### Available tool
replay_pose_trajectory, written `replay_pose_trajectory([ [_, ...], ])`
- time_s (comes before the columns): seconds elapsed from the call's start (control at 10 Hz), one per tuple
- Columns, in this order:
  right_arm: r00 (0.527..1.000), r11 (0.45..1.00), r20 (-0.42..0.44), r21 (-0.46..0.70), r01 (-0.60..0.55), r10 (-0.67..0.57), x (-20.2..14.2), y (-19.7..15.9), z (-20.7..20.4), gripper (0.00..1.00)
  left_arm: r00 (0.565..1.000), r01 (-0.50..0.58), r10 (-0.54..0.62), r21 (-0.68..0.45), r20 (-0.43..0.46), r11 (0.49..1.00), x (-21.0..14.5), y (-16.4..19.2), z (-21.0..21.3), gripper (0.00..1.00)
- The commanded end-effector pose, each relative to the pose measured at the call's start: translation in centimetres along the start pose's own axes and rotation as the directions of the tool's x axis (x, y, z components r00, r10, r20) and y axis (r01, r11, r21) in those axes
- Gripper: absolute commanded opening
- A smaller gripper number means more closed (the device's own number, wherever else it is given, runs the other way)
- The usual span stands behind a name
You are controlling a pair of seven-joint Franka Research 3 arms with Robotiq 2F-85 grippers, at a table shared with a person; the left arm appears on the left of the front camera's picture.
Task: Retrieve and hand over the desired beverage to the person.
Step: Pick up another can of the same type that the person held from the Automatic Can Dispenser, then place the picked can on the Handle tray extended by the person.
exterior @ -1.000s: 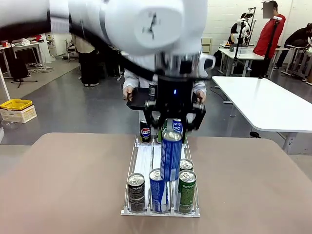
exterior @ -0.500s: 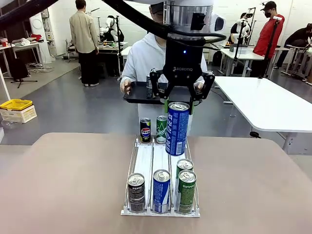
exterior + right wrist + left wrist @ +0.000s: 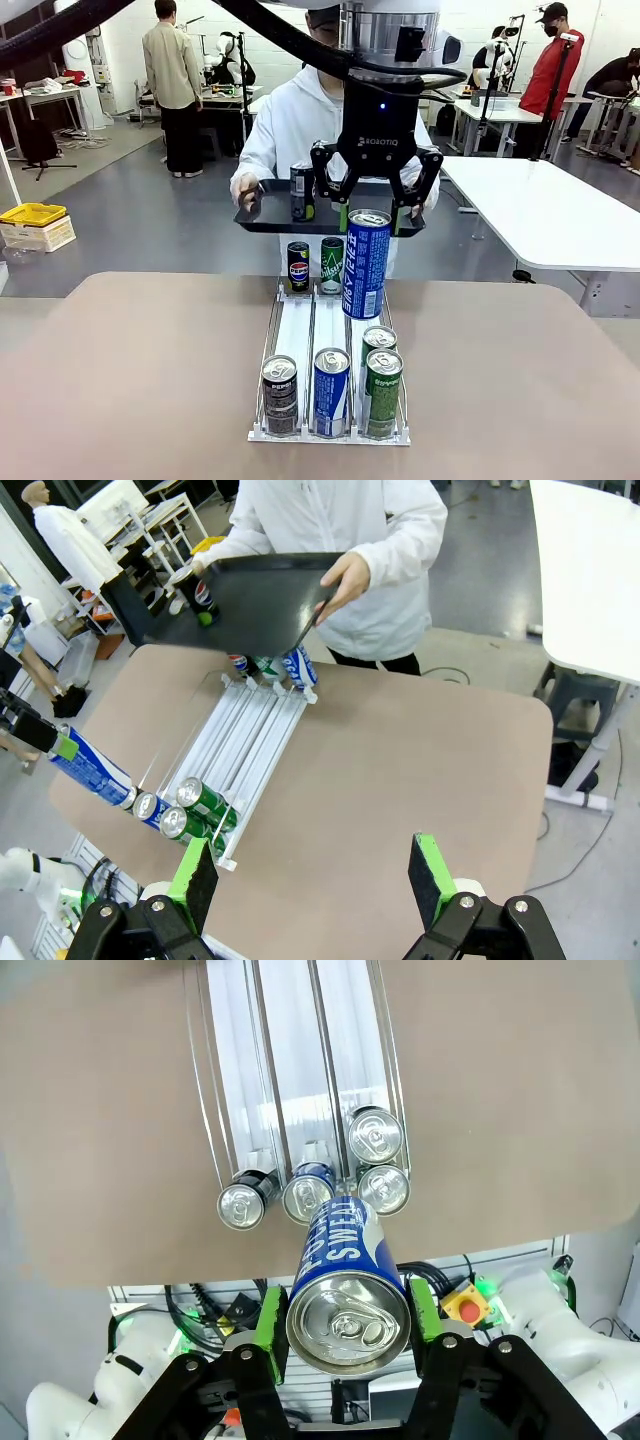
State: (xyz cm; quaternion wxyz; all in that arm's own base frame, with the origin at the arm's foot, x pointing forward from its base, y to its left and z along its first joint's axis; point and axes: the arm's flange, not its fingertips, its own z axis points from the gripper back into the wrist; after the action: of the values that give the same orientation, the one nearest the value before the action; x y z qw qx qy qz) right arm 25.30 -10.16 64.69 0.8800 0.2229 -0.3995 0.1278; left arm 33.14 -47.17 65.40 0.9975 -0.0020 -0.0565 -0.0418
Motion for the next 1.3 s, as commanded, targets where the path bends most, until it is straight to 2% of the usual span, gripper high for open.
replay_pose_trajectory([
  [0.0,1.0,1.0,0.004,0.023,-0.002,0.002,-0.01,-0.06,-0.15,1.0,1.0,0.001,-0.001,0.0,0.006,1.0,-0.25,0.15,0.29,0.0],
  [1.2,1.0,1.0,0.004,0.023,-0.002,0.002,-0.01,-0.06,-0.15,1.0,1.0,0.001,-0.001,0.0,0.006,1.0,-0.25,0.15,0.29,0.0],
])
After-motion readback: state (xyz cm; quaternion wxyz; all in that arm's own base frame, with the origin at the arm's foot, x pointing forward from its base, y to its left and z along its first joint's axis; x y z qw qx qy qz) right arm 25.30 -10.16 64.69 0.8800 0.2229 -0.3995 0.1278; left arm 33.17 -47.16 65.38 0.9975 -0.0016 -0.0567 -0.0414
